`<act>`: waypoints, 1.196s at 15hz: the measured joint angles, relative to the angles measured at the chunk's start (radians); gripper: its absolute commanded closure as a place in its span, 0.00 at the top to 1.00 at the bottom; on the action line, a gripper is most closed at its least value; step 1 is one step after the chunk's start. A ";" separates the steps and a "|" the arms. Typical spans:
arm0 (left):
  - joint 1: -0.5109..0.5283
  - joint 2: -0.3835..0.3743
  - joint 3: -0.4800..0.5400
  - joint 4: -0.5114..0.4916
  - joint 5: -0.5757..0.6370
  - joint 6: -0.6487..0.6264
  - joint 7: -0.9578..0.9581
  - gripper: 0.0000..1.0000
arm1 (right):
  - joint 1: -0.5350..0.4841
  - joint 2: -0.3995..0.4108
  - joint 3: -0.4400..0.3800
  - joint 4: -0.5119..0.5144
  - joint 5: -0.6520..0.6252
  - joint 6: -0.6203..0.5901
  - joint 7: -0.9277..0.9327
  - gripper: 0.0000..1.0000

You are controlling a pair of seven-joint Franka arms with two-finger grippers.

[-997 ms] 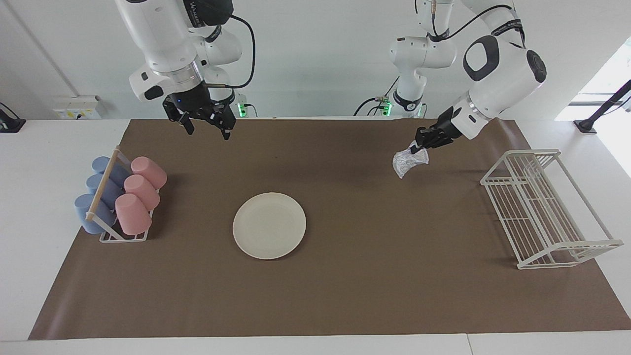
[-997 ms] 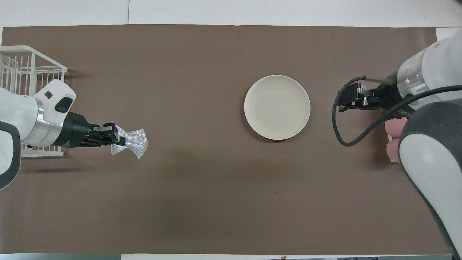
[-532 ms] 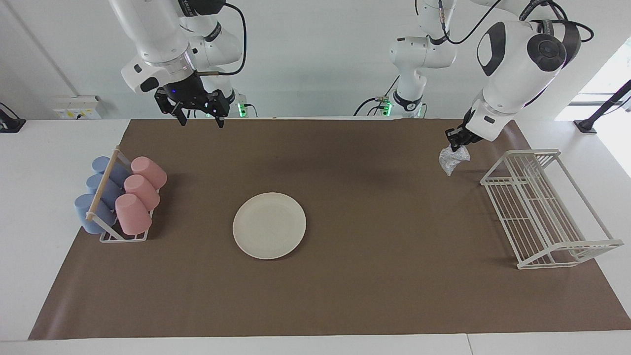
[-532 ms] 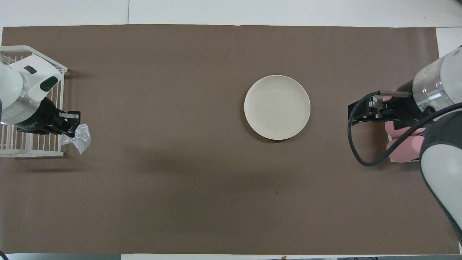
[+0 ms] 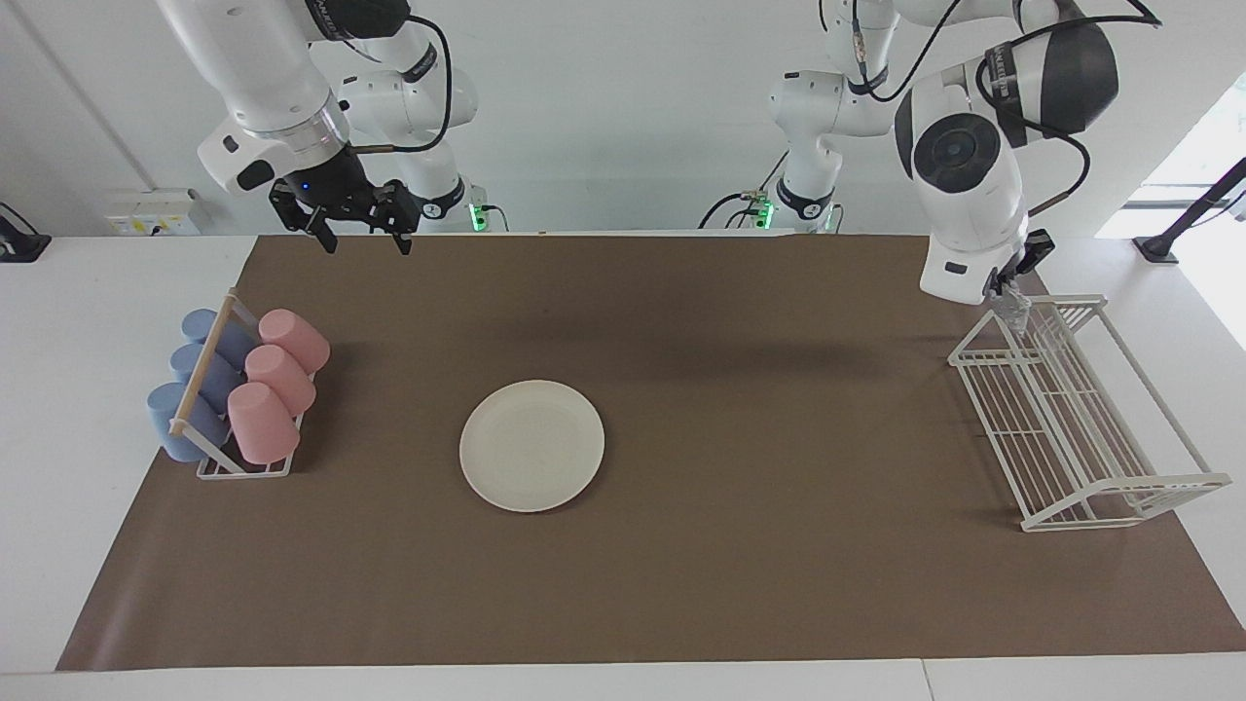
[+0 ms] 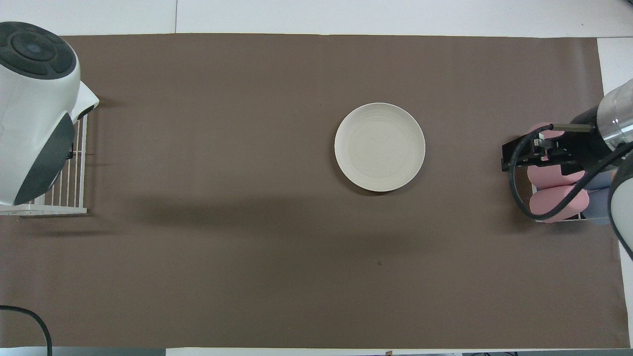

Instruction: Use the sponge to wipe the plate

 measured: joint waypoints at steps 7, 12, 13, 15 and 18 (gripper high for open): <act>0.006 0.191 0.010 -0.001 0.314 0.055 -0.099 0.00 | -0.043 -0.002 -0.002 -0.001 0.000 0.000 -0.012 1.00; 0.030 0.266 0.016 -0.014 0.328 0.125 -0.193 0.00 | -0.090 -0.002 -0.007 -0.002 0.000 0.003 -0.071 1.00; 0.037 0.266 0.016 -0.020 0.328 0.140 -0.210 0.00 | -0.090 -0.002 -0.006 -0.003 0.000 0.006 -0.074 1.00; 0.043 0.266 0.016 -0.030 0.324 0.158 -0.227 0.00 | -0.096 -0.002 -0.007 -0.003 0.000 0.021 -0.096 1.00; 0.044 0.266 0.013 -0.033 0.305 0.166 -0.232 0.47 | -0.112 -0.002 -0.008 -0.004 0.000 0.043 -0.150 1.00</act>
